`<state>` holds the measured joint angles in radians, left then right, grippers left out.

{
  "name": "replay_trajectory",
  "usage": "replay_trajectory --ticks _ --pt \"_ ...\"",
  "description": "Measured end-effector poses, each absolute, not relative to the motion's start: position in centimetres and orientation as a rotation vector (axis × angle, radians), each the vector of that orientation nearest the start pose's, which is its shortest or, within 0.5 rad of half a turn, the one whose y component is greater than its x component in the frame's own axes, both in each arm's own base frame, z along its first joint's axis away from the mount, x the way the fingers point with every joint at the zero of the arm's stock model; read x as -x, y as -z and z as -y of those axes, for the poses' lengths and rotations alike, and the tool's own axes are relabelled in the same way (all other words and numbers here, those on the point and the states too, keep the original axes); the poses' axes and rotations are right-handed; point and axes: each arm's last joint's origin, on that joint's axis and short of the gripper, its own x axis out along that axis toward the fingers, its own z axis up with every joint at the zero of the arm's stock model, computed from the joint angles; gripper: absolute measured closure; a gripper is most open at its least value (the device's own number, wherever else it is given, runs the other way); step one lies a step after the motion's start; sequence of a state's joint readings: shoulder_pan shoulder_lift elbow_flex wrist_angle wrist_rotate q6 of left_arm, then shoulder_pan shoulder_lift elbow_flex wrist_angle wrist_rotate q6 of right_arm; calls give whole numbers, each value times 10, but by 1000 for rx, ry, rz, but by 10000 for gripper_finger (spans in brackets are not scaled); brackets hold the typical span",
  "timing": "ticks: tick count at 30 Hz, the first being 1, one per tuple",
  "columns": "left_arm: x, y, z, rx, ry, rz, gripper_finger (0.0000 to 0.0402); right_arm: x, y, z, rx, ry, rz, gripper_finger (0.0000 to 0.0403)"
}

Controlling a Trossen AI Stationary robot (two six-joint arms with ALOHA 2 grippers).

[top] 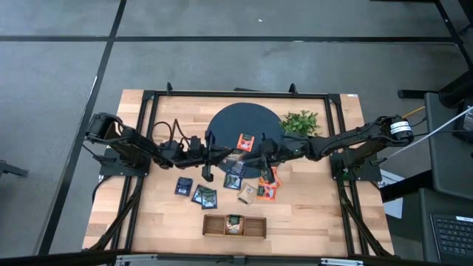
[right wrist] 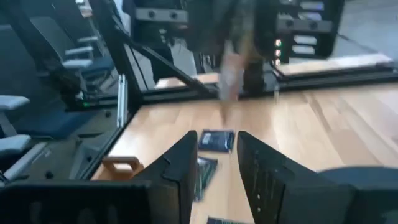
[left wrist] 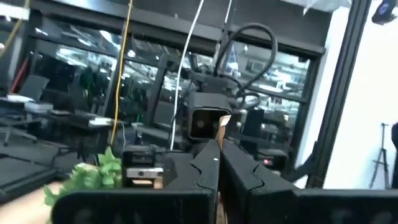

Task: Pick & Place Tea
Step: Put the brown tea bag into the middle section of the wooden organizer

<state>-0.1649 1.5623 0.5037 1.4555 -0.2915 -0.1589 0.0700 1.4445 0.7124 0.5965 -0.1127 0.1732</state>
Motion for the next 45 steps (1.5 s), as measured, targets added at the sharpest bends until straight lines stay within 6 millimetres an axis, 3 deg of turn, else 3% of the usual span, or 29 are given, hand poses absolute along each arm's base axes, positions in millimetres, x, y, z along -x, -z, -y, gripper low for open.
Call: replay_trajectory --ticks 8,16,25,33,45 --pt "-284 -232 27 237 -21 439 400 -304 -241 -25 -151 -178 -70 286" --pt "-298 -238 26 200 -1 372 400 -305 -242 -23 -139 -139 -56 289" --pt "-298 -237 27 176 -9 357 400 -304 -238 -23 -100 -137 -96 390" --pt "-300 -230 27 225 -7 286 399 -304 -231 -23 -125 -131 -170 397" --pt "-305 -214 24 328 0 106 314 -298 -212 -25 -223 -163 -379 399"
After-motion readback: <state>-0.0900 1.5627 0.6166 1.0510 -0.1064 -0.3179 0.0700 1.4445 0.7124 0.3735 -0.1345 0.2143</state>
